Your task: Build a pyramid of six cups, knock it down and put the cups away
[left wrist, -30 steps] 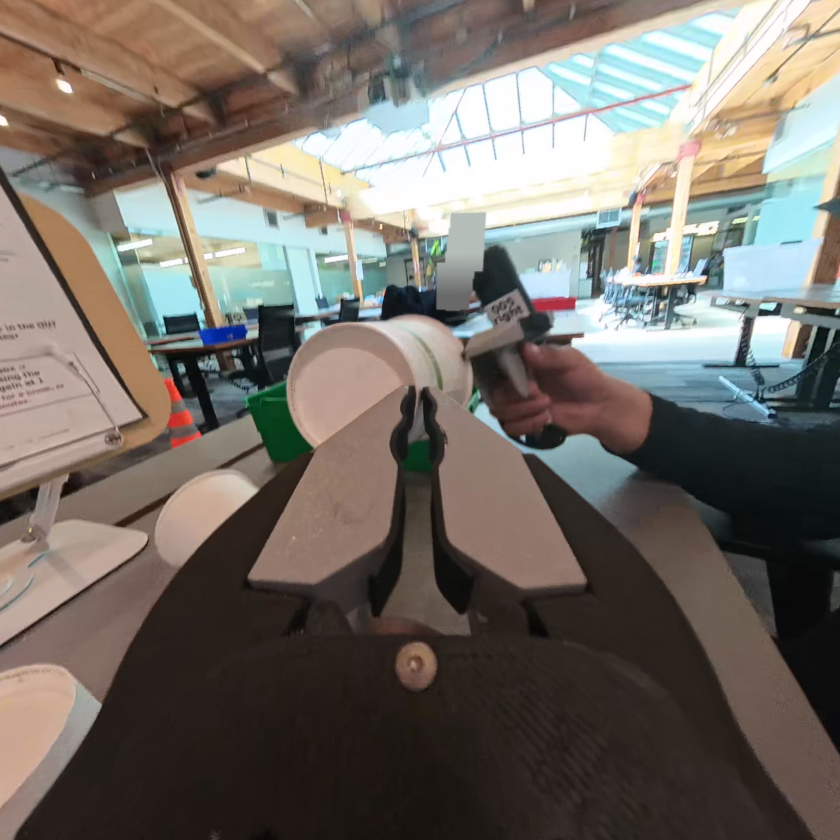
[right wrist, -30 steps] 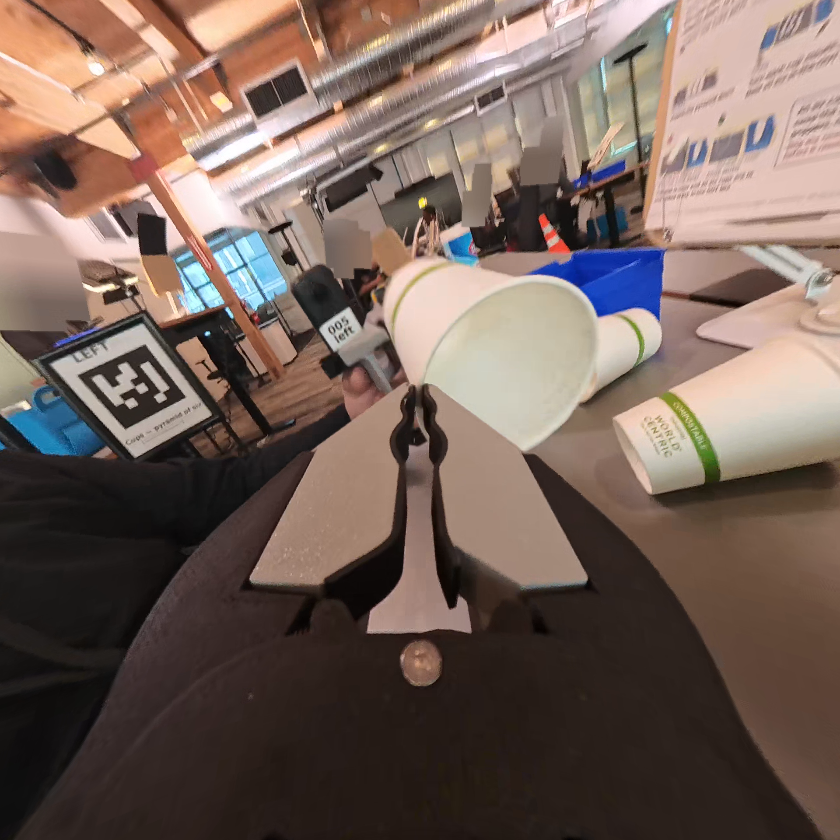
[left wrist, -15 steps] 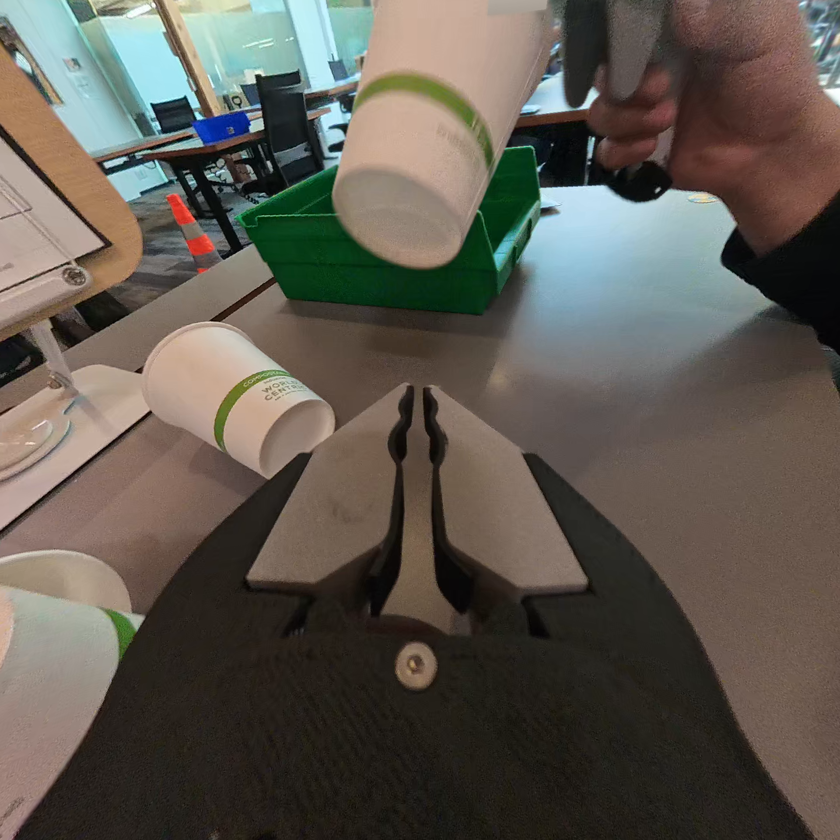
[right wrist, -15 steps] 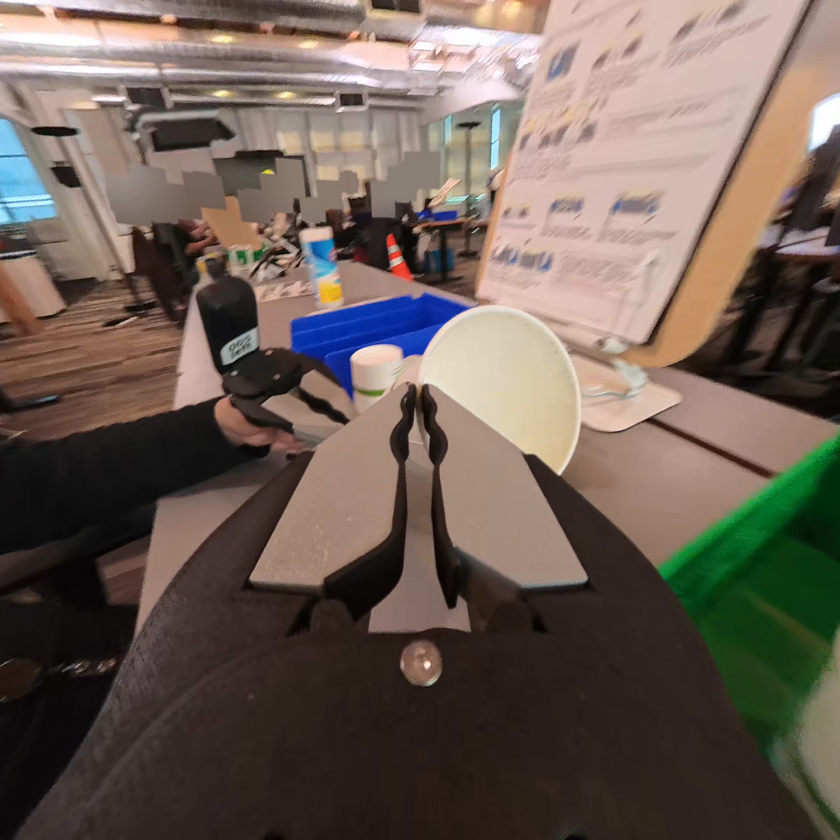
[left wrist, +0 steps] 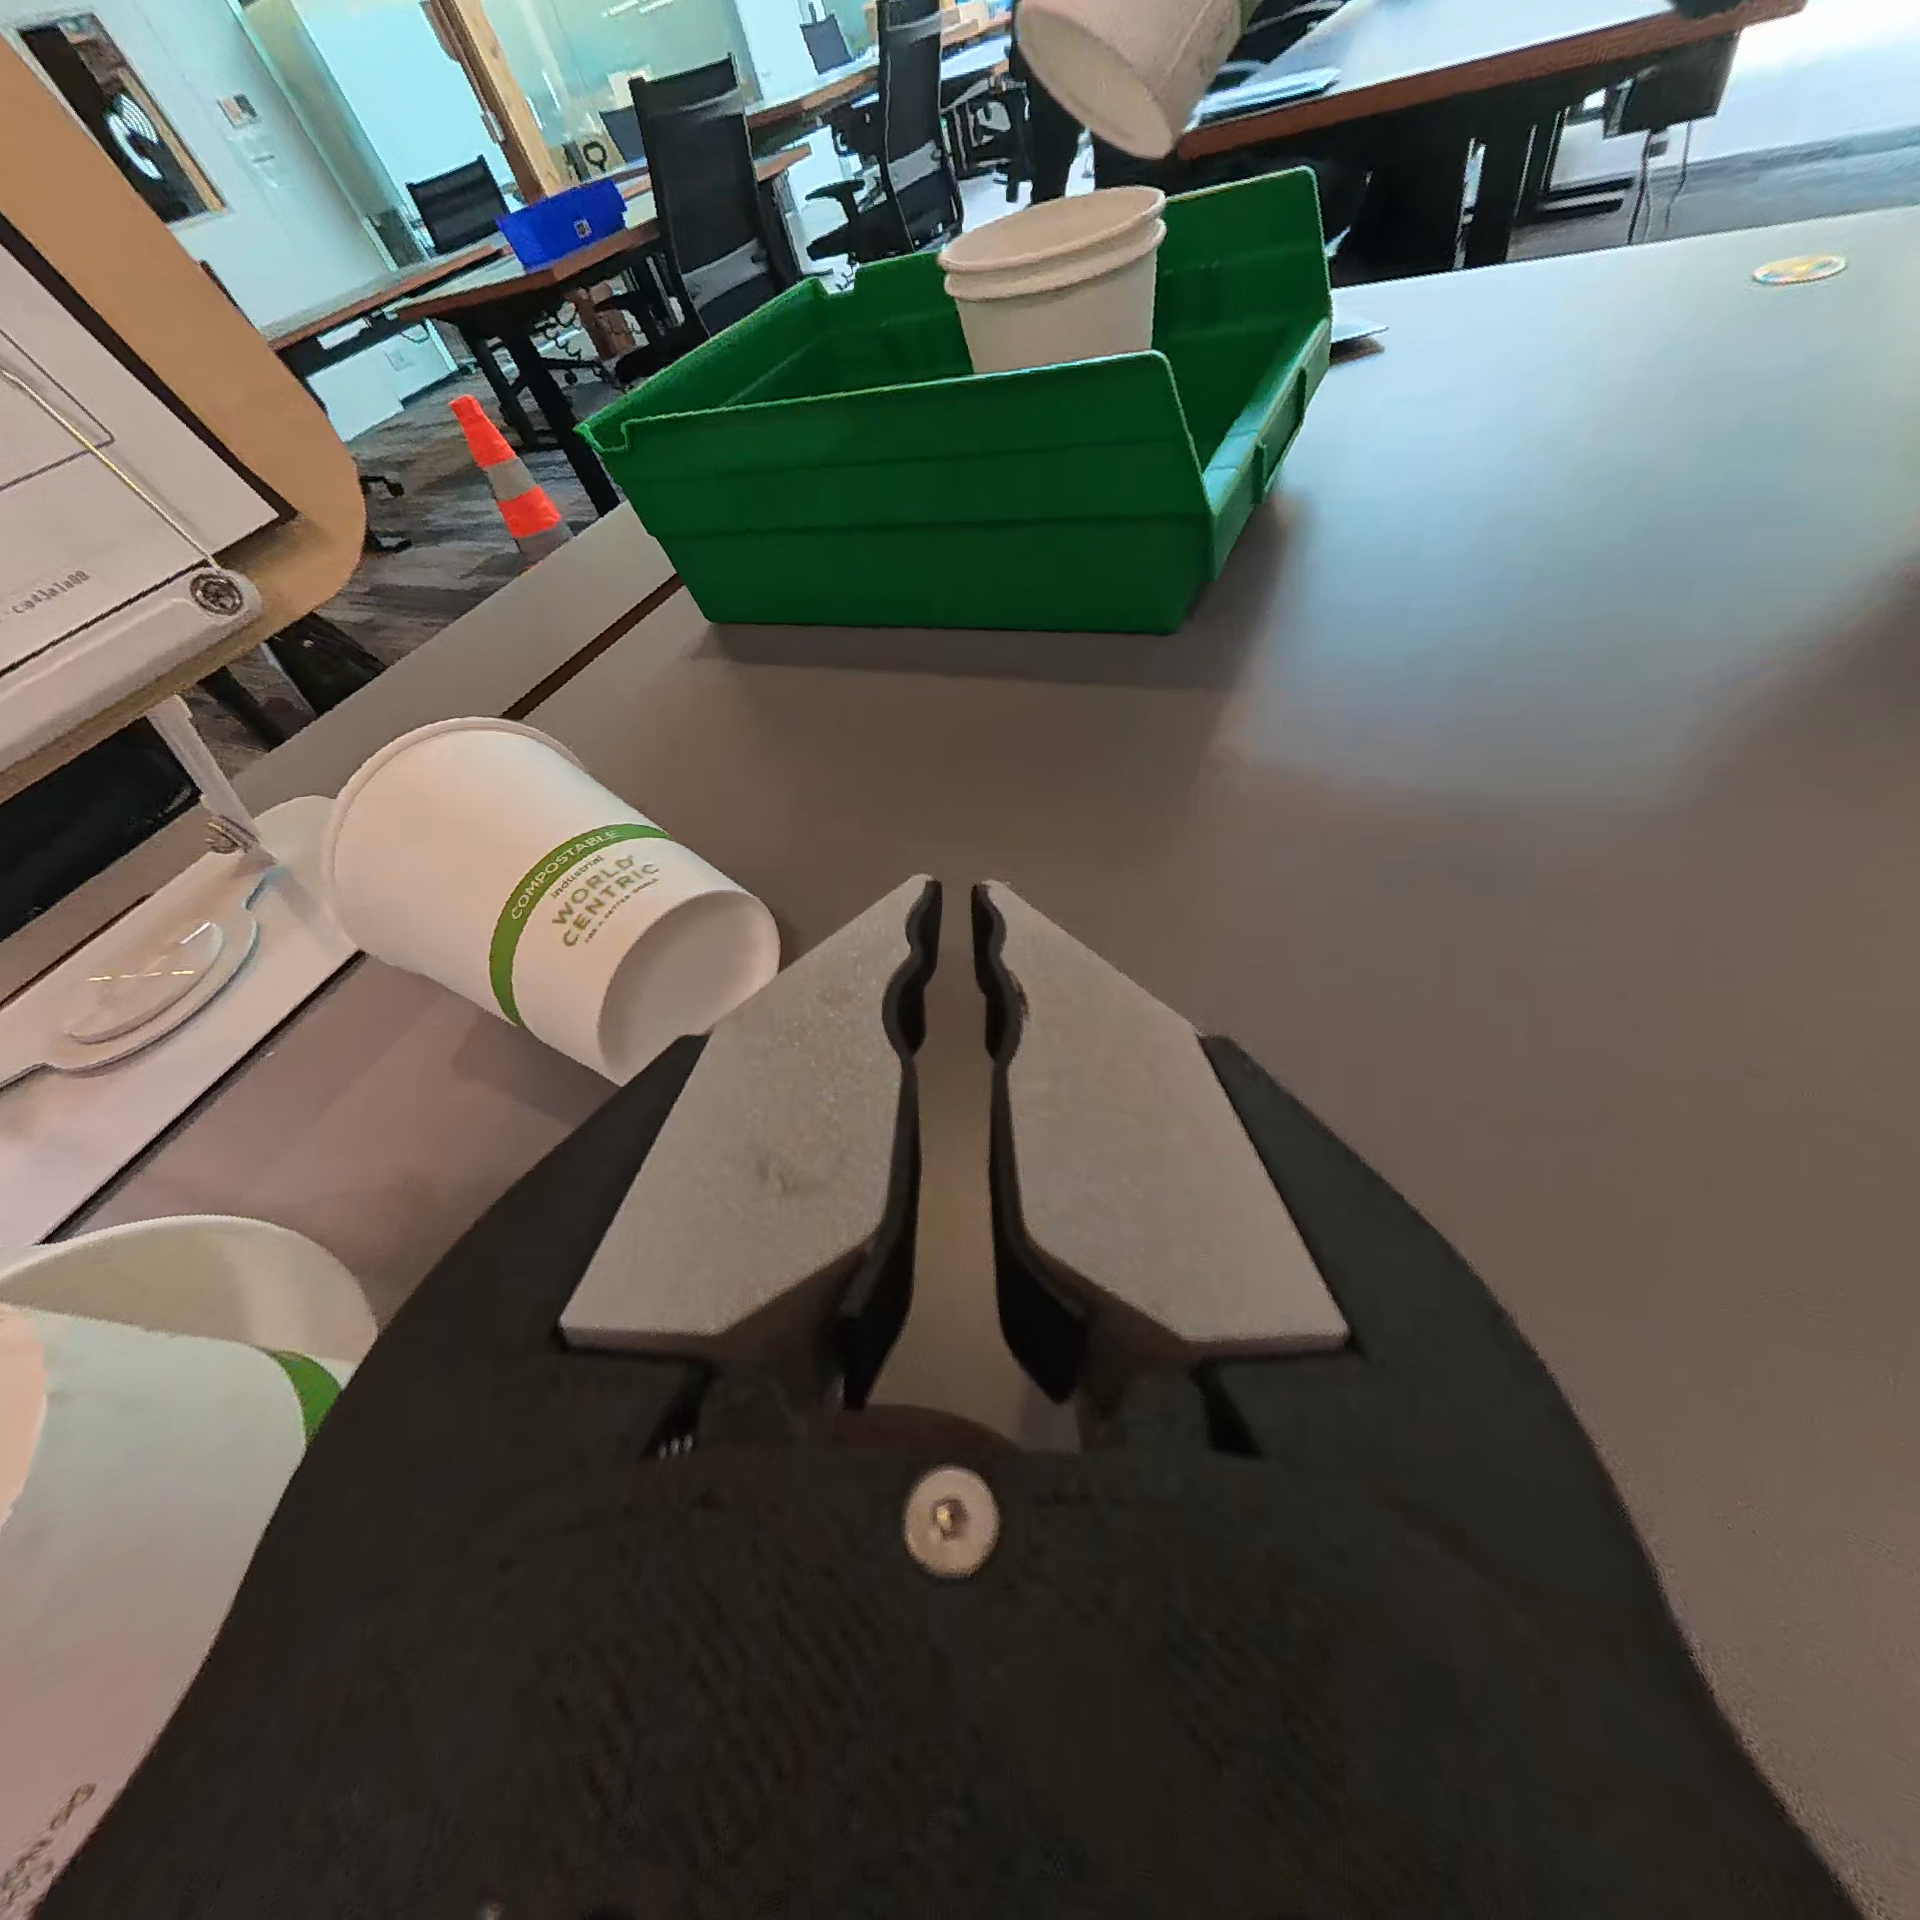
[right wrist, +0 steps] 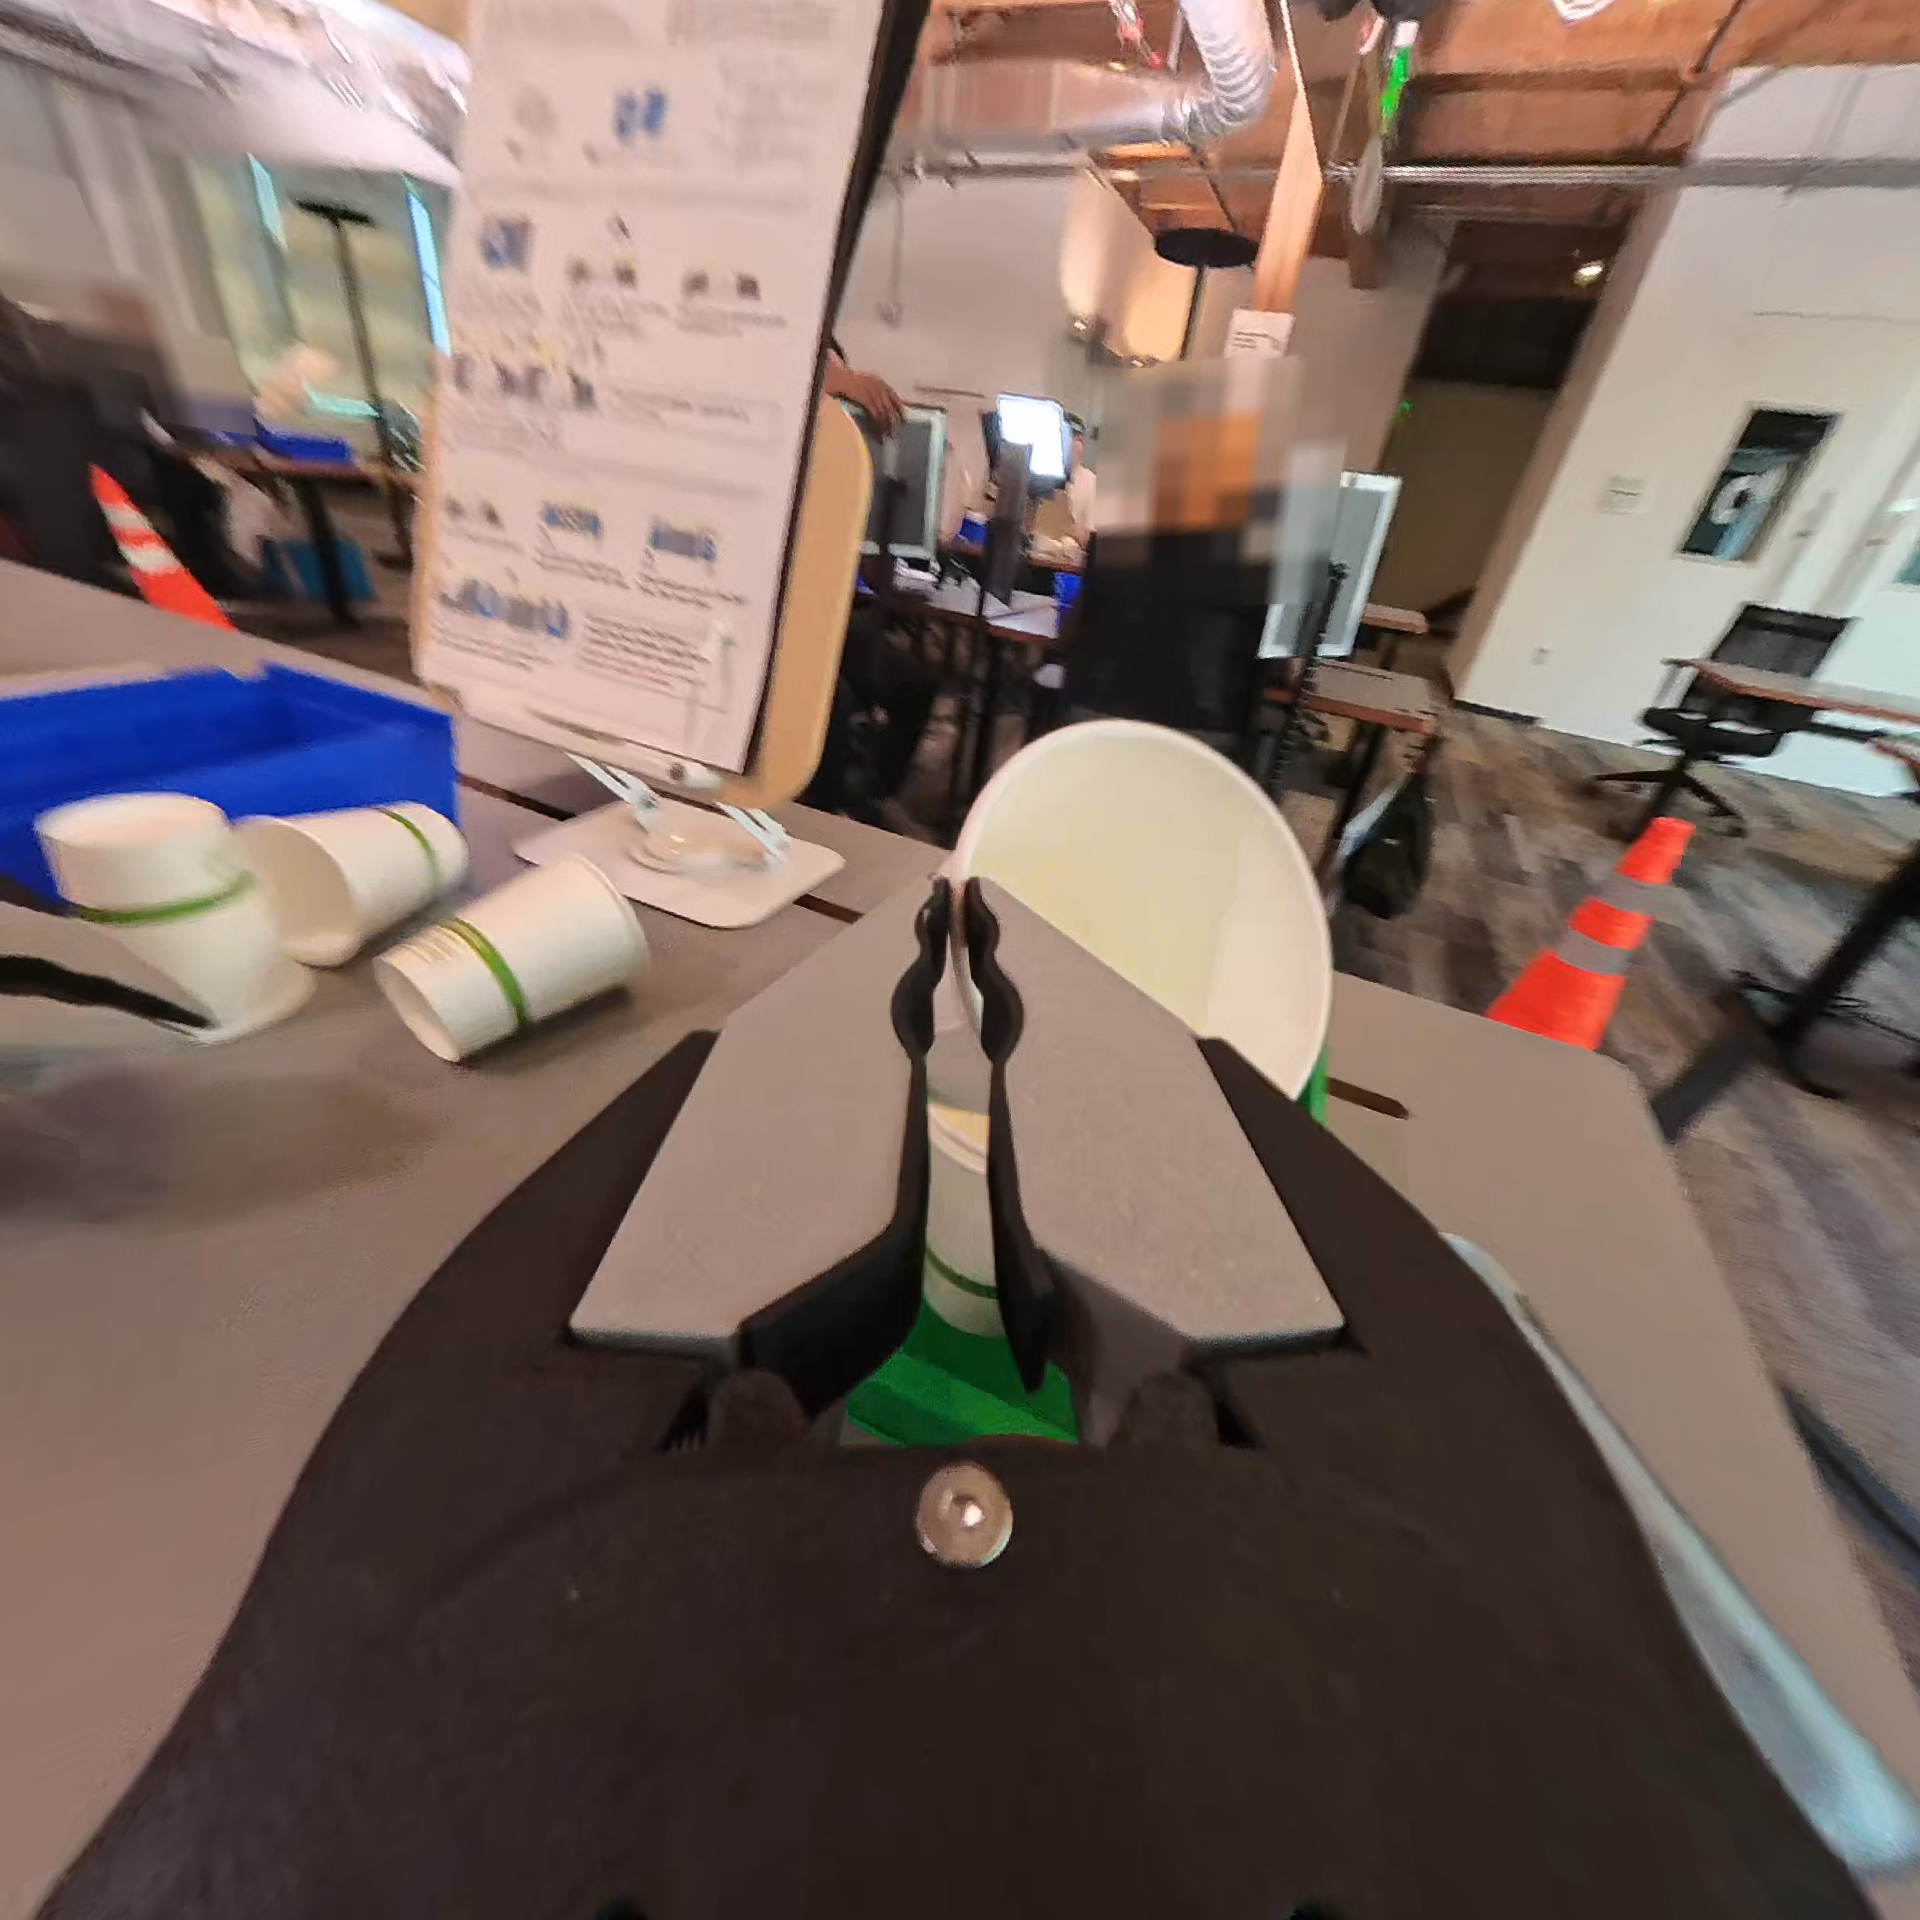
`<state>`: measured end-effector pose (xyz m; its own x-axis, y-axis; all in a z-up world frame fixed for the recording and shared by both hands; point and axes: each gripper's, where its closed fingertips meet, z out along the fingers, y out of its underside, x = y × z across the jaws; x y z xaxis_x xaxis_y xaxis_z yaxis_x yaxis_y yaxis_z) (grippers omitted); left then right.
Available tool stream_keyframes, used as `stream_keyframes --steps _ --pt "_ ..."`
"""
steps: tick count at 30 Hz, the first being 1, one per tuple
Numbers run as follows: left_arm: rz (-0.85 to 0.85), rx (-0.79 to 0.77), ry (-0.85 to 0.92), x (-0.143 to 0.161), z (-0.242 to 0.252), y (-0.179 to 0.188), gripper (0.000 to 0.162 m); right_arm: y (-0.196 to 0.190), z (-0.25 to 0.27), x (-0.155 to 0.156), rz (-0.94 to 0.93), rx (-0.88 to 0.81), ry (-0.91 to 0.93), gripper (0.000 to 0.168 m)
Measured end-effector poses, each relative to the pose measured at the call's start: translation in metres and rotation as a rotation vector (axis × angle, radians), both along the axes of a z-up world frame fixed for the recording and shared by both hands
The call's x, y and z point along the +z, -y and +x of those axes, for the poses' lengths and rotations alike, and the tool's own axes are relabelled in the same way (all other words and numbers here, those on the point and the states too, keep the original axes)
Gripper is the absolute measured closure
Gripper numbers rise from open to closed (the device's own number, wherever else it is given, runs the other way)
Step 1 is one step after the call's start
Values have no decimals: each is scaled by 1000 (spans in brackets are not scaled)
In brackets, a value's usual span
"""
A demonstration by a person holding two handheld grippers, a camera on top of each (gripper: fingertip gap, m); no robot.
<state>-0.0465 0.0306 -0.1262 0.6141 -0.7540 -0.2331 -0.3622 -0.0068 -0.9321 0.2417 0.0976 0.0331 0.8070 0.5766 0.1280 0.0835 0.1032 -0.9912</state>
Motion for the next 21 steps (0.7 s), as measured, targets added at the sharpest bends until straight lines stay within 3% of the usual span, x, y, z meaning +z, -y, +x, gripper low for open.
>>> stream_keyframes --steps 8,21 --pt "3 6 20 4 -2 0 159 -24 -7 -13 94 -191 211 168" --pt "-1 4 -5 0 -1 0 159 -47 -23 -45 58 -215 329 168"
